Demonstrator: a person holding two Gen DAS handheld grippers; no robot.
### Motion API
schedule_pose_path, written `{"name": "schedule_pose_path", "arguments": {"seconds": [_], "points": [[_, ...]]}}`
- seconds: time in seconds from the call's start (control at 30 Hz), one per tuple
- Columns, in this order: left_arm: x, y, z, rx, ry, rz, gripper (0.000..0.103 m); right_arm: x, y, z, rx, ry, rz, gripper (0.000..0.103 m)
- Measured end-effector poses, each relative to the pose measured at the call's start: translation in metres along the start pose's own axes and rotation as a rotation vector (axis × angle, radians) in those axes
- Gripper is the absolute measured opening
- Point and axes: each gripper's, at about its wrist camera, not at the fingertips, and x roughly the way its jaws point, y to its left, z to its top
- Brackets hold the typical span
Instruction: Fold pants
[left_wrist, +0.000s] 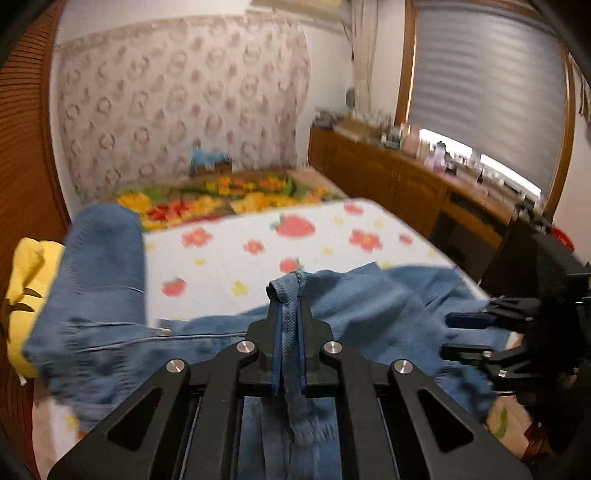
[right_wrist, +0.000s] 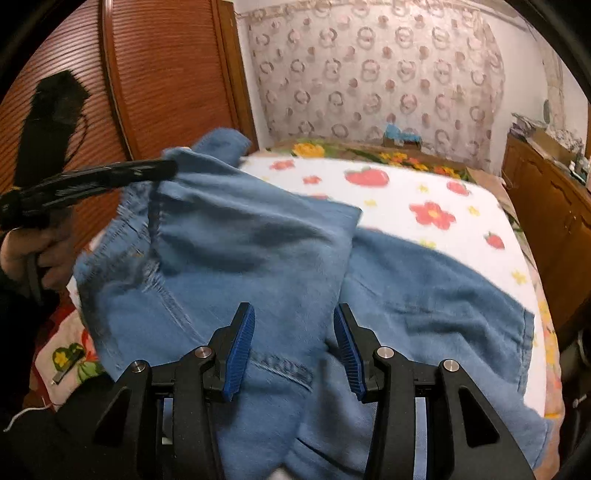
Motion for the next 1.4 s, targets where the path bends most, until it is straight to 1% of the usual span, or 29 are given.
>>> {"name": "schedule_pose_path", "arguments": {"seconds": [0.13, 0.27, 0.37, 0.43, 0.5, 0.6, 0.7, 0.77, 0.83, 0.87, 0.9, 0.97, 1.07, 1.13, 1.23, 1.33, 1.4], "points": [[-0.056, 0.007, 0.009, -0.008, -0.095, 0.027, 0.008, -0.009, 0.013, 0.012, -0.029, -0.036, 0.012, 0.046], [-0.096, 0.014, 0.02, 0.006, -0.154, 0.07, 0.007, -0.016, 0.027, 0.022, -0.055, -0.075, 0.032, 0.046], [-0.116, 0.026, 0.028, 0.009, -0.18, 0.116, 0.007, -0.017, 0.037, 0.028, -0.073, -0.092, 0.052, 0.046], [-0.122, 0.036, 0.031, 0.002, -0.183, 0.149, 0.007, -0.016, 0.045, 0.03, -0.087, -0.096, 0.066, 0.046], [-0.121, 0.05, 0.032, -0.012, -0.164, 0.183, 0.007, -0.013, 0.05, 0.03, -0.101, -0.096, 0.074, 0.046], [-0.107, 0.071, 0.026, -0.033, -0.114, 0.222, 0.008, -0.004, 0.052, 0.028, -0.113, -0.084, 0.076, 0.046], [-0.078, 0.091, 0.012, -0.069, -0.034, 0.247, 0.008, 0.008, 0.046, 0.025, -0.105, -0.057, 0.071, 0.046], [-0.058, 0.104, -0.003, -0.098, 0.028, 0.257, 0.009, 0.013, 0.042, 0.023, -0.098, -0.04, 0.068, 0.046], [-0.048, 0.107, -0.019, -0.109, 0.058, 0.252, 0.024, 0.016, 0.039, 0.022, -0.091, -0.029, 0.061, 0.046], [-0.047, 0.108, -0.024, -0.114, 0.061, 0.248, 0.038, 0.017, 0.035, 0.021, -0.086, -0.024, 0.057, 0.046], [-0.047, 0.11, -0.03, -0.121, 0.062, 0.243, 0.045, 0.017, 0.035, 0.022, -0.083, -0.019, 0.054, 0.046], [-0.046, 0.111, -0.044, -0.129, 0.073, 0.229, 0.045, 0.017, 0.031, 0.021, -0.077, -0.011, 0.041, 0.046], [-0.048, 0.108, -0.067, -0.146, 0.085, 0.24, 0.045, 0.018, 0.036, 0.024, -0.067, -0.006, 0.028, 0.046], [-0.05, 0.102, -0.08, -0.152, 0.095, 0.226, 0.045, 0.017, 0.036, 0.023, -0.056, -0.001, 0.024, 0.046], [-0.05, 0.094, -0.099, -0.145, 0.12, 0.206, 0.045, 0.019, 0.036, 0.022, -0.048, 0.002, 0.035, 0.046], [-0.045, 0.088, -0.112, -0.139, 0.146, 0.195, 0.045, 0.019, 0.04, 0.021, -0.059, 0.005, 0.05, 0.046], [-0.04, 0.086, -0.12, -0.133, 0.169, 0.212, 0.043, 0.02, 0.046, 0.02, -0.067, 0.008, 0.064, 0.046]]}}
